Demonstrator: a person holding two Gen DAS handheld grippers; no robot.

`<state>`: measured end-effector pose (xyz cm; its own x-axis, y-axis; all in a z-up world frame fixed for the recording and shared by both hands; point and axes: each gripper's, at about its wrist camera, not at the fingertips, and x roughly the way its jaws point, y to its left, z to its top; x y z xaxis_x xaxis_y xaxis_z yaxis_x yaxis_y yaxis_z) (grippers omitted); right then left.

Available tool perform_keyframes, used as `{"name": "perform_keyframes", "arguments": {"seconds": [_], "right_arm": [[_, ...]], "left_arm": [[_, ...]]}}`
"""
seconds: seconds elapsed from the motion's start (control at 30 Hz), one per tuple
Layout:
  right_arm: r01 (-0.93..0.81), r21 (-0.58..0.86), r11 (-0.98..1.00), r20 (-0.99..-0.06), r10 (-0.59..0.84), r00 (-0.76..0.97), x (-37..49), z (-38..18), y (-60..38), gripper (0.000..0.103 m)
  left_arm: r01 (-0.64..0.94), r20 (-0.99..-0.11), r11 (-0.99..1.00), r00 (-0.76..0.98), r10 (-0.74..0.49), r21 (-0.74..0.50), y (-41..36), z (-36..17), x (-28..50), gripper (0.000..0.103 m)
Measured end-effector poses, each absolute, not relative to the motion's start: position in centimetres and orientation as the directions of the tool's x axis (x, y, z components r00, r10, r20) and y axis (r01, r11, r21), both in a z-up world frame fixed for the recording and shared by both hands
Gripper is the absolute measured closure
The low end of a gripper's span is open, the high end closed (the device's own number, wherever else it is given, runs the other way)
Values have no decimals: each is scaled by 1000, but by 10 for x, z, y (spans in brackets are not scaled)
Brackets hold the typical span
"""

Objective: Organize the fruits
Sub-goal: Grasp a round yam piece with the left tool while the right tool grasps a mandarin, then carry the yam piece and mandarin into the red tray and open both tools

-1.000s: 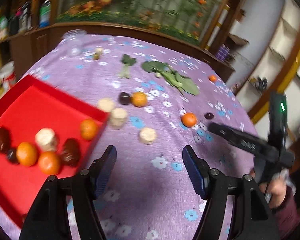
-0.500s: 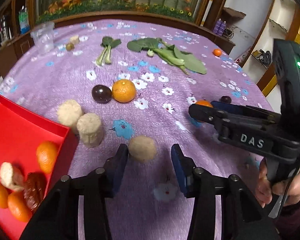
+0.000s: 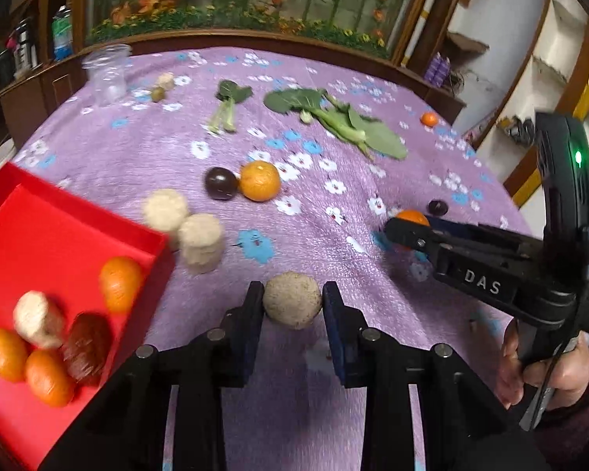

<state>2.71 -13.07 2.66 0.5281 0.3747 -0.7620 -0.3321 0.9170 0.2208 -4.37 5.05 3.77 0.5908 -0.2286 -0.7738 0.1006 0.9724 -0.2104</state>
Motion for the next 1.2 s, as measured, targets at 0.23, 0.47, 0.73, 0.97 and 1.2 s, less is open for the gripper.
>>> {"name": "perform_keyframes", "arguments": {"seconds": [0.23,0.47,0.73,0.97,1.2], "right_arm": [[-397,263,879,-714,454,533,-7,62,-115,66],[-541,323,777,-684,587,433,-44,81,-45,66],[-659,316,683,-712,629,311,-71,71,42,66],[-713,329,619,-726,649,228,-88,62,83,66],[-742,319,589,-747,638,186,-98,49,110,65]], "left_arm": [[-13,-716,963,671,-191,-270,106,73,-85,74],[-226,-719,936,694,-41,-271,187,76,-122,74],[-358,-731,901,678,73,-243,242,62,-145,74],[-389,-745,891,661,91,-236,259,51,-145,74],[-409,-731,875,675,100,-258,269,54,-151,61]]}}
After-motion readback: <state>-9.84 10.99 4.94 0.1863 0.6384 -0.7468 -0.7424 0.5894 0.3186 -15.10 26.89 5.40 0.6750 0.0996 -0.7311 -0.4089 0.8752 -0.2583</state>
